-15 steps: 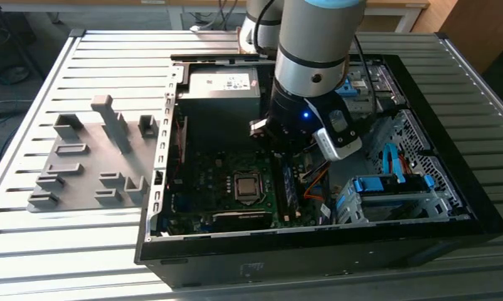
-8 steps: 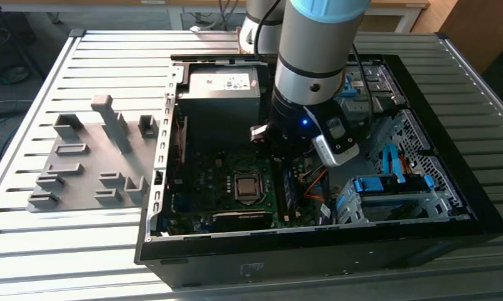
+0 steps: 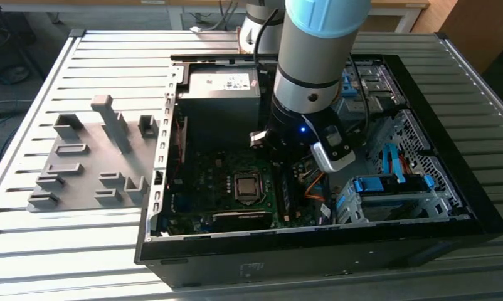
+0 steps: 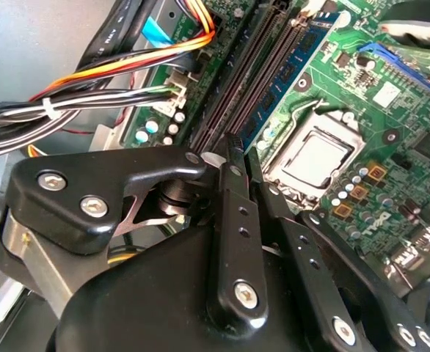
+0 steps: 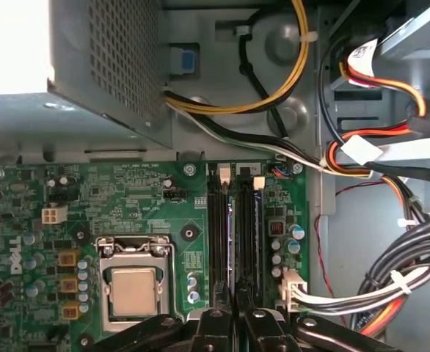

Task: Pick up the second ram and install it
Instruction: 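Insert the second ram into the second slot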

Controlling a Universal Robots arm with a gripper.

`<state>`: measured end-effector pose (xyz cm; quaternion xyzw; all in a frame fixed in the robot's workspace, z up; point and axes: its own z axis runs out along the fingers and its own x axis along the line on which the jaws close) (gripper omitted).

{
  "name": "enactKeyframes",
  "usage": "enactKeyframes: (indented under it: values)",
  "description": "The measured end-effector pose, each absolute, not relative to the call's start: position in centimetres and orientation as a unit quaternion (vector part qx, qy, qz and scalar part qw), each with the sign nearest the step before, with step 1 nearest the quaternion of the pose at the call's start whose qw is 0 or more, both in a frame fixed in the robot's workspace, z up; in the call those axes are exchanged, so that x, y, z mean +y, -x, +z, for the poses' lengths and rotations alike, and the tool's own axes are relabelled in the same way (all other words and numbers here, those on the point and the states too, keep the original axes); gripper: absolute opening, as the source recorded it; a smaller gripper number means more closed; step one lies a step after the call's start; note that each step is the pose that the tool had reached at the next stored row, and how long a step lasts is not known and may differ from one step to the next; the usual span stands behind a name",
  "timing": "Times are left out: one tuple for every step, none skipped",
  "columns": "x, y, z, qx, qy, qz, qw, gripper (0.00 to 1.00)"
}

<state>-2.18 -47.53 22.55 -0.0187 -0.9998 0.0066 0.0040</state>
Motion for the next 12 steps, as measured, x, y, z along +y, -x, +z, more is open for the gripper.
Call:
enactKeyframes:
  values:
    - [-47.53, 2.18, 22.45, -1.000, 0.018, 0.007, 0.004, 0.14]
    - [-47.54, 2.18, 22.45, -1.000, 0.017, 0.007, 0.004, 0.14]
    - [-47.54, 2.18, 22.45, -1.000, 0.015, 0.007, 0.004, 0.14]
    - [-47.54, 2.18, 22.45, -1.000, 0.014, 0.007, 0.004, 0.14]
    - [-47.54, 2.18, 22.45, -1.000, 0.014, 0.007, 0.004, 0.14]
    - [-47.53, 2.18, 22.42, -1.000, 0.013, 0.007, 0.004, 0.14]
    - [-47.53, 2.18, 22.35, -1.000, 0.013, 0.006, 0.004, 0.14]
    - [-47.53, 2.18, 22.27, -1.000, 0.013, 0.006, 0.004, 0.14]
    - [-47.53, 2.18, 22.17, -1.000, 0.013, 0.006, 0.004, 0.14]
    - [-47.53, 2.18, 22.04, -1.000, 0.013, 0.006, 0.005, 0.14]
    - [-47.53, 2.18, 21.91, -1.000, 0.013, 0.006, 0.005, 0.14]
    - [-47.53, 2.18, 21.80, -1.000, 0.013, 0.005, 0.006, 0.14]
